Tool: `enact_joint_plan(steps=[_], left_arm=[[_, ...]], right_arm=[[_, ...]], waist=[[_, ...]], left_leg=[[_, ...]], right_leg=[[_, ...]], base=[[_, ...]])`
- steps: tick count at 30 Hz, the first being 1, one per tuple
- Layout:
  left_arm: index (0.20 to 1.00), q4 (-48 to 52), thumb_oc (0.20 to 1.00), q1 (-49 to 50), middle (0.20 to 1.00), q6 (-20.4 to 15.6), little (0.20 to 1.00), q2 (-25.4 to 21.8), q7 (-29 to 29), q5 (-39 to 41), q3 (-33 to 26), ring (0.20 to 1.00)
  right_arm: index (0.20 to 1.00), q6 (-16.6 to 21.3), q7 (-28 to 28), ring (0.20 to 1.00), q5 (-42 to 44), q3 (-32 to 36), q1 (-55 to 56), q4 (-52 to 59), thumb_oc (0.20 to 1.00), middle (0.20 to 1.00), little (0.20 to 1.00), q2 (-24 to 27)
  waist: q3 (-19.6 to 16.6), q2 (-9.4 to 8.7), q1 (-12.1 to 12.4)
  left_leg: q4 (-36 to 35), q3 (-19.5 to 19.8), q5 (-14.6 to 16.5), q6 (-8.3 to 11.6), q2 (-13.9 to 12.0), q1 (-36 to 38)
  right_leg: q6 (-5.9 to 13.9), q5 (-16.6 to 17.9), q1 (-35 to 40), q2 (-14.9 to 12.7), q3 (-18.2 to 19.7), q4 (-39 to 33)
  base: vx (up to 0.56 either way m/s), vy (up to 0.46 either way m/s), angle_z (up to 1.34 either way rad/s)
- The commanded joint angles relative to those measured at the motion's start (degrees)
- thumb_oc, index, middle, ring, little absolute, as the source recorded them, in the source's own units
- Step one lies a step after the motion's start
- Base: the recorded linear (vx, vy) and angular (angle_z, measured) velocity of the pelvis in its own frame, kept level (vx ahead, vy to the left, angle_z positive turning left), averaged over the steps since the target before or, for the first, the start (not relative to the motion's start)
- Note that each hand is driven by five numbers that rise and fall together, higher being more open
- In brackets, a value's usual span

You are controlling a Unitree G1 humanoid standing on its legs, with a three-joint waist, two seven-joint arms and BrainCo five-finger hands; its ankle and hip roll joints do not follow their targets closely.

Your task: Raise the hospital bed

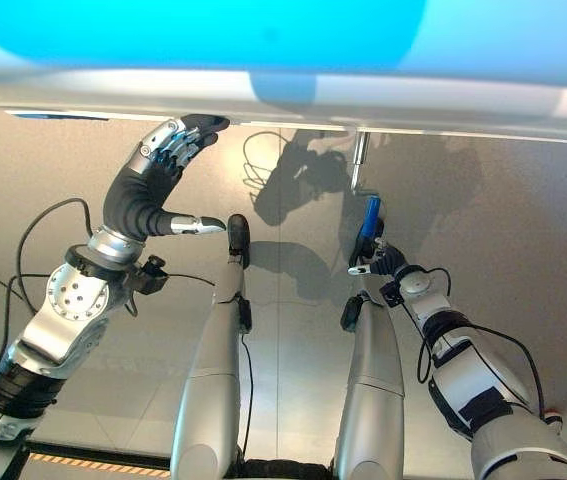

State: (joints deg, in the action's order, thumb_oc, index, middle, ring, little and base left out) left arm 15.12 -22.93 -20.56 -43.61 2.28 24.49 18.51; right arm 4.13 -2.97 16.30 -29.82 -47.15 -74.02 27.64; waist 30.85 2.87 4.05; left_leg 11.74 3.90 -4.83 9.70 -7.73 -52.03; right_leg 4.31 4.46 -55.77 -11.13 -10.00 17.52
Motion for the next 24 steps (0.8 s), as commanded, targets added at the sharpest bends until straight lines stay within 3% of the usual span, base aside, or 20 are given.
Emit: enact_joint_plan(steps=[1,9,12,16,24], left_arm=[[1.000,8.9,1.000,0.9,1.000,-2.3,1.000,1.2,0.5,1.4,-1.3,1.000],[1.000,9.1,1.000,0.7,1.000,-2.1,1.000,2.4,1.3,1.9,-1.2,1.000],[1.000,9.1,1.000,1.0,1.000,-2.2,1.000,3.3,1.7,2.3,-1.3,1.000],[1.000,9.4,1.000,2.1,1.000,-2.2,1.000,3.6,2.3,2.5,-1.7,1.000],[1.000,9.1,1.000,2.7,1.000,-2.3,1.000,3.7,2.9,2.6,-1.8,1.000]], right_arm=[[1.000,-1.1,2.6,1.000,1.8,1.7,-0.8,-2.4,1.000,1.000,1.000,-0.1],[1.000,0.2,4.3,1.000,9.4,4.2,-3.8,-0.2,1.000,1.000,1.000,-0.8],[1.000,2.0,4.3,1.000,19.1,4.9,-4.5,5.4,1.000,1.000,1.000,-2.9],[1.000,3.0,4.2,1.000,25.0,4.0,-4.1,10.6,1.000,1.000,1.000,-5.3],[1.000,3.8,4.2,1.000,29.0,2.5,-2.8,17.5,1.000,1.000,1.000,-7.8]], waist=[[-1.1,0.32,0.0],[-1.1,0.27,0.1],[-1.1,-0.31,-0.2],[-1.1,-0.97,-0.4],[-1.1,-1.00,-0.3]], left_leg=[[1.0,-1.6,-0.1,-3.26,1.7,-0.9],[1.1,-1.8,0.1,-3.37,1.6,-1.0],[1.2,-2.0,0.3,-3.31,1.4,-1.1],[1.5,-2.1,0.5,-3.20,1.1,-1.2],[1.5,-1.9,0.4,-3.21,1.0,-1.3]], right_leg=[[4.57,-0.6,3.4,0.0,1.1,-2.6],[4.62,-0.7,3.3,0.2,1.2,-2.6],[4.59,-0.8,3.0,0.3,1.3,-2.5],[4.57,-0.9,3.0,0.3,1.2,-2.4],[4.62,-0.9,2.8,0.1,0.8,-1.9]], base=[[0.00,0.000,0.00],[0.00,0.000,0.00],[0.00,0.000,0.00],[0.00,0.000,0.00],[0.00,0.000,0.00]])
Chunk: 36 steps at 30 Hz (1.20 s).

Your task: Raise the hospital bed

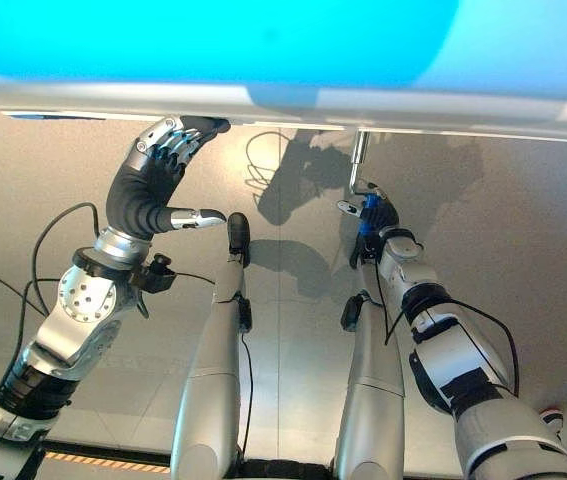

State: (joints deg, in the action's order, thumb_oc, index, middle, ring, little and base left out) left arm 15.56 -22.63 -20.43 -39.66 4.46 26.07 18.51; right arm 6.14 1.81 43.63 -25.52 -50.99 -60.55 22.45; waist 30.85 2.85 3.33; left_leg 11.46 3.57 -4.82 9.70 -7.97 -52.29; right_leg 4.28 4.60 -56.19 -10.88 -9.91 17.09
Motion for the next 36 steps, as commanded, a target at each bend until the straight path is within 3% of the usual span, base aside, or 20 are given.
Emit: enact_joint_plan(steps=[1,19,20,21,22,23,36], left_arm=[[1.000,8.7,1.000,2.4,1.000,-2.5,1.000,-0.3,0.7,1.0,-1.8,1.000],[1.000,8.6,1.000,0.5,1.000,-2.6,1.000,1.8,1.3,1.4,-0.6,1.000],[1.000,8.7,1.000,0.3,1.000,-2.6,1.000,2.2,1.4,1.5,-0.5,1.000],[1.000,8.7,1.000,0.3,1.000,-2.6,1.000,2.2,1.4,1.5,-0.5,1.000],[1.000,8.7,1.000,0.3,1.000,-2.6,1.000,2.2,1.4,1.5,-0.5,1.000],[1.000,8.6,1.000,0.1,1.000,-2.5,1.000,2.7,1.4,1.5,-0.2,1.000],[1.000,8.9,1.000,0.0,1.000,-2.5,1.000,2.7,1.8,0.9,-0.4,1.000]], right_arm=[[1.000,1.8,-0.6,1.000,1.7,-1.8,1.0,4.0,1.000,1.000,1.000,-2.7],[1.000,0.3,0.2,1.000,-1.6,-1.1,-2.3,-4.6,1.000,1.000,1.000,-4.9],[0.476,0.0,0.3,0.476,-2.2,-1.1,-2.2,-5.3,0.476,0.476,0.476,-5.1],[0.260,0.0,0.3,0.260,-2.2,-1.1,-2.2,-5.3,0.260,0.260,0.260,-5.1],[0.260,0.0,0.3,0.260,-2.2,-1.1,-2.2,-5.3,0.260,0.260,0.260,-5.0],[0.200,-0.1,0.5,0.200,-3.2,-1.1,-2.1,-6.2,0.200,0.200,0.200,-5.4],[0.200,-0.6,0.6,0.200,-5.3,-1.6,-2.1,-7.3,0.200,0.200,0.200,-5.3]], waist=[[-1.1,-0.98,0.4],[-1.1,0.86,1.9],[-1.1,0.89,2.0],[-1.1,0.90,2.0],[-1.1,0.90,2.0],[-1.1,1.06,2.0],[-1.1,1.18,2.0]], left_leg=[[1.8,-1.6,0.4,-3.21,1.2,-1.0],[2.2,-1.4,0.6,-3.48,1.7,-1.3],[2.1,-1.4,0.6,-3.48,1.8,-1.2],[2.1,-1.4,0.6,-3.49,1.8,-1.2],[2.1,-1.4,0.6,-3.49,1.8,-1.2],[2.0,-1.4,0.6,-3.48,1.8,-1.1],[2.3,-1.5,0.7,-3.53,1.8,-1.5]], right_leg=[[4.66,-1.1,3.3,-0.1,0.7,-1.5],[4.72,-1.2,3.2,-0.4,0.5,-0.9],[4.74,-1.1,3.4,-0.5,0.5,-1.0],[4.75,-1.1,3.4,-0.5,0.5,-1.0],[4.74,-1.1,3.4,-0.5,0.5,-1.1],[4.75,-1.1,3.5,-0.6,0.5,-1.1],[4.78,-1.1,3.2,-0.5,0.6,-1.2]], base=[[0.00,0.000,0.00],[0.00,0.000,0.00],[0.00,0.000,0.00],[0.00,0.000,0.00],[0.00,0.000,0.00],[0.00,0.000,0.00],[0.00,0.000,0.00]])
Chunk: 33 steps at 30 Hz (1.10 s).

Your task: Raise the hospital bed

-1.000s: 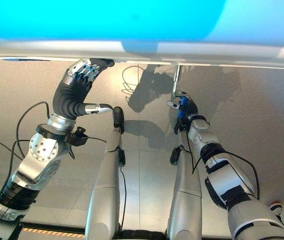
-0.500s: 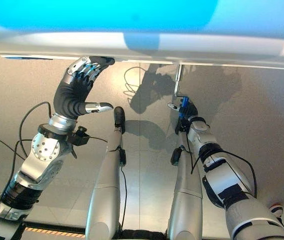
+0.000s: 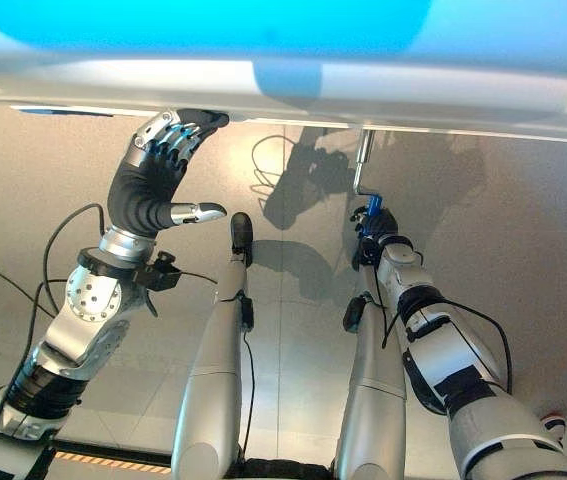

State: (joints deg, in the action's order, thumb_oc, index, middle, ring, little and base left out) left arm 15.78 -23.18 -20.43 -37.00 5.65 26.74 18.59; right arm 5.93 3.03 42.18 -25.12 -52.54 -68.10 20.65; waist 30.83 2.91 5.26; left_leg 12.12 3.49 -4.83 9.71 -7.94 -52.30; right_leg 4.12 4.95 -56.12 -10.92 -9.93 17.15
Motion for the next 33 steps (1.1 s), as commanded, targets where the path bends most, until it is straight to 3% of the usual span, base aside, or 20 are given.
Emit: enact_joint_plan(steps=[1,9,20,29,33], left_arm=[[1.000,8.8,1.000,0.6,1.000,-2.5,1.000,-0.2,0.6,0.0,-0.4,1.000],[1.000,10.6,1.000,0.7,1.000,-2.7,1.000,-0.5,0.8,0.8,-0.6,1.000],[1.000,12.4,1.000,1.4,1.000,-3.6,1.000,-0.5,1.3,2.2,-2.5,1.000],[1.000,12.6,1.000,2.0,1.000,-4.3,1.000,0.8,1.5,3.1,-3.7,1.000],[1.000,12.6,1.000,2.2,1.000,-4.6,1.000,1.3,1.2,3.4,-3.9,1.000]], right_arm=[[0.200,-0.6,-0.6,0.200,-4.8,-2.2,-0.8,-0.2,0.200,0.200,0.200,-3.5],[0.200,-0.8,1.0,0.200,-9.4,-2.2,-3.9,-2.3,0.200,0.200,0.200,-3.9],[0.200,-1.4,2.3,0.200,-20.2,-6.5,-11.0,-0.8,0.200,0.200,0.200,-8.3],[0.200,-1.2,1.8,0.200,-24.1,-8.5,-15.5,0.4,0.200,0.200,0.200,-10.5],[0.200,-0.6,1.6,0.200,-24.3,-9.8,-15.6,3.8,0.200,0.200,0.200,-11.1]], waist=[[-1.0,1.15,0.1],[-1.0,2.45,1.5],[-1.0,4.28,5.1],[-1.0,7.27,8.3],[-1.0,7.44,8.4]], left_leg=[[1.6,-1.4,0.7,-3.54,1.7,-1.3],[1.9,-0.3,0.8,-3.90,2.4,-2.5],[4.6,0.9,1.9,-4.68,5.5,-5.7],[7.5,1.7,2.9,-4.83,8.0,-8.4],[8.2,1.3,3.3,-4.88,8.2,-8.6]], right_leg=[[4.98,-1.4,3.1,-0.4,0.5,-1.3],[5.43,-1.3,2.8,-1.1,-0.1,-1.4],[6.34,-1.1,2.9,-4.0,-1.5,0.0],[7.03,-2.0,2.6,-6.2,-3.0,2.2],[6.96,-2.0,2.3,-6.4,-2.7,2.5]], base=[[0.00,0.000,0.00],[0.00,0.009,0.00],[0.01,0.043,0.06],[0.02,0.076,0.11],[0.01,0.061,0.09]])
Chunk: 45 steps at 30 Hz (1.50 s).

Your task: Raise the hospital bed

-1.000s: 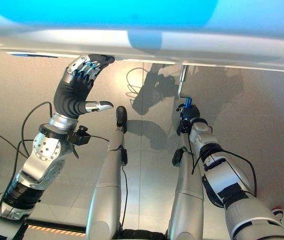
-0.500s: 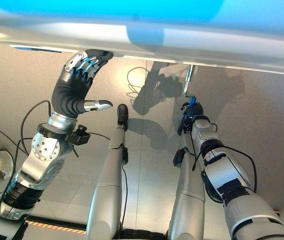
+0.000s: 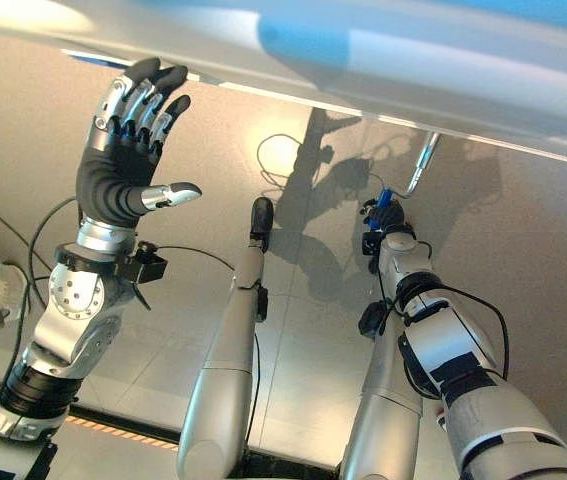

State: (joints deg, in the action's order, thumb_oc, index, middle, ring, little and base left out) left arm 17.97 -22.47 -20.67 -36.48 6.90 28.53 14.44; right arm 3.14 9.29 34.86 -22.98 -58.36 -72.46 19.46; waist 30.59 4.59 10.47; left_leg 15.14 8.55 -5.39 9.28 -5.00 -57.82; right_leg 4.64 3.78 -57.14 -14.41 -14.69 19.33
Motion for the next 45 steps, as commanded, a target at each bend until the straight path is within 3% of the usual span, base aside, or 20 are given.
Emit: enact_joint_plan(steps=[1,6,7,9,10,19,23,29,30,33,36,39,45], left_arm=[[1.000,10.5,1.000,1.9,1.000,-4.4,1.000,0.8,-0.2,1.7,0.3,1.000],[1.000,10.6,1.000,2.5,1.000,-4.5,1.000,0.7,-0.7,2.0,0.5,1.000],[1.000,10.6,1.000,2.7,1.000,-4.5,1.000,-0.1,-0.9,2.2,0.6,1.000],[1.000,10.7,1.000,3.0,1.000,-4.4,1.000,-0.8,-1.1,2.3,0.6,1.000],[1.000,10.7,1.000,3.4,1.000,-4.7,1.000,-2.5,-1.6,2.2,0.5,1.000],[1.000,10.1,1.000,6.0,1.000,-5.0,1.000,-6.7,-3.8,1.2,0.2,1.000],[1.000,11.1,1.000,9.8,1.000,-5.0,1.000,-6.2,-5.5,2.3,-1.7,1.000],[1.000,10.9,1.000,13.9,1.000,-4.5,1.000,-5.7,-6.9,2.9,-4.3,1.000],[1.000,11.1,1.000,15.1,1.000,-4.5,1.000,-5.4,-7.7,3.3,-5.7,1.000],[1.000,11.4,1.000,16.1,1.000,-4.4,1.000,-5.6,-8.5,3.8,-6.6,1.000],[1.000,12.1,1.000,17.8,1.000,-4.4,1.000,-5.7,-9.8,4.7,-8.6,1.000],[1.000,12.3,1.000,18.8,1.000,-4.5,1.000,-5.9,-10.7,6.0,-9.8,1.000],[1.000,13.9,1.000,19.8,1.000,-4.3,1.000,-5.4,-11.7,7.7,-10.7,1.000]], right_arm=[[0.200,2.6,-5.2,0.200,-16.9,-12.6,-9.8,10.6,0.200,0.200,0.200,-10.3],[0.200,5.8,-6.5,0.200,-10.7,-14.3,-7.2,25.5,0.200,0.200,0.200,-10.1],[0.200,7.2,-7.2,0.200,-7.2,-15.1,-5.0,34.6,0.200,0.200,0.200,-8.2],[0.200,7.9,-7.7,0.200,-5.6,-15.2,-3.7,39.2,0.200,0.200,0.200,-6.9],[0.200,9.6,-8.4,0.200,-3.6,-14.9,-1.4,47.4,0.200,0.200,0.200,-3.4],[0.200,14.4,-11.3,0.200,3.7,-10.1,10.8,71.9,0.200,0.200,0.200,7.0],[0.200,16.8,-13.3,0.200,9.5,-4.9,18.0,81.2,0.200,0.200,0.200,9.9],[0.200,20.3,-12.7,0.200,14.8,4.6,26.5,85.6,0.200,0.200,0.200,10.2],[0.200,21.4,-11.2,0.200,14.1,8.4,29.4,86.9,0.200,0.200,0.200,11.5],[0.200,22.1,-10.0,0.200,14.0,12.2,31.8,86.6,0.200,0.200,0.200,12.8],[0.200,23.4,-8.0,0.200,13.8,17.4,33.9,84.1,0.200,0.200,0.200,14.8],[0.200,24.6,-4.5,0.200,12.5,21.6,35.7,80.1,0.200,0.200,0.200,16.1],[0.200,22.8,4.1,0.200,1.8,27.0,38.7,69.1,0.200,0.200,0.200,17.7]], waist=[[-0.8,5.71,3.1],[-0.8,4.97,2.0],[-0.8,4.32,1.1],[-0.8,3.96,0.6],[-0.8,3.28,-0.5],[-0.8,1.42,-4.2],[-0.8,0.46,-6.1],[-0.8,-0.04,-8.0],[-0.8,-0.88,-9.0],[-0.8,-1.73,-9.5],[-0.8,-3.80,-9.8],[-0.8,-5.17,-10.4],[-0.8,-4.92,-11.2]], left_leg=[[5.3,-3.9,3.9,-4.50,5.1,-3.1],[5.6,-4.9,4.0,-4.53,4.7,-2.5],[5.3,-5.3,3.9,-4.37,4.4,-1.8],[5.1,-5.5,3.8,-4.34,4.1,-1.4],[4.5,-6.2,3.6,-4.19,3.8,-0.5],[1.5,-8.3,1.9,-3.54,1.8,3.5],[-0.8,-8.9,0.4,-2.58,0.4,6.1],[-3.4,-9.1,-1.0,-1.33,-1.2,9.4],[-4.7,-9.4,-1.6,-0.93,-1.9,10.9],[-6.2,-9.2,-1.9,-1.03,-2.2,12.7],[-7.7,-8.3,-2.0,-1.18,-2.8,14.8],[-7.7,-8.0,-1.5,-1.21,-3.4,15.9],[-7.5,-8.8,-1.5,-0.80,-4.6,15.9]], right_leg=[[6.39,-0.8,3.2,-2.9,2.2,0.3],[6.13,-0.8,2.9,-2.8,3.0,0.5],[6.07,-0.7,3.0,-2.7,3.4,0.3],[6.06,-0.7,3.1,-2.6,3.7,0.2],[6.12,-0.4,3.4,-2.3,4.0,-0.2],[6.21,0.9,5.4,-1.0,5.5,-3.3],[5.96,1.0,6.5,0.7,5.9,-4.3],[5.29,0.2,7.6,2.3,6.3,-3.9],[5.00,-0.3,8.1,3.0,6.3,-3.7],[4.94,-0.5,8.3,3.8,6.7,-3.4],[4.72,-0.8,8.6,5.3,7.2,-3.3],[4.79,-0.9,8.8,6.4,7.7,-3.2],[4.48,-1.8,7.9,7.2,8.4,-1.9]], base=[[0.01,0.046,0.02],[0.01,0.015,-0.03],[0.00,0.002,-0.04],[-0.01,0.016,-0.03],[-0.01,0.017,-0.03],[-0.03,-0.046,-0.09],[-0.04,-0.113,-0.14],[-0.02,-0.118,-0.12],[-0.01,-0.108,-0.06],[0.00,-0.083,-0.06],[0.00,-0.112,-0.18],[0.02,-0.123,-0.17],[0.02,-0.050,-0.02]])
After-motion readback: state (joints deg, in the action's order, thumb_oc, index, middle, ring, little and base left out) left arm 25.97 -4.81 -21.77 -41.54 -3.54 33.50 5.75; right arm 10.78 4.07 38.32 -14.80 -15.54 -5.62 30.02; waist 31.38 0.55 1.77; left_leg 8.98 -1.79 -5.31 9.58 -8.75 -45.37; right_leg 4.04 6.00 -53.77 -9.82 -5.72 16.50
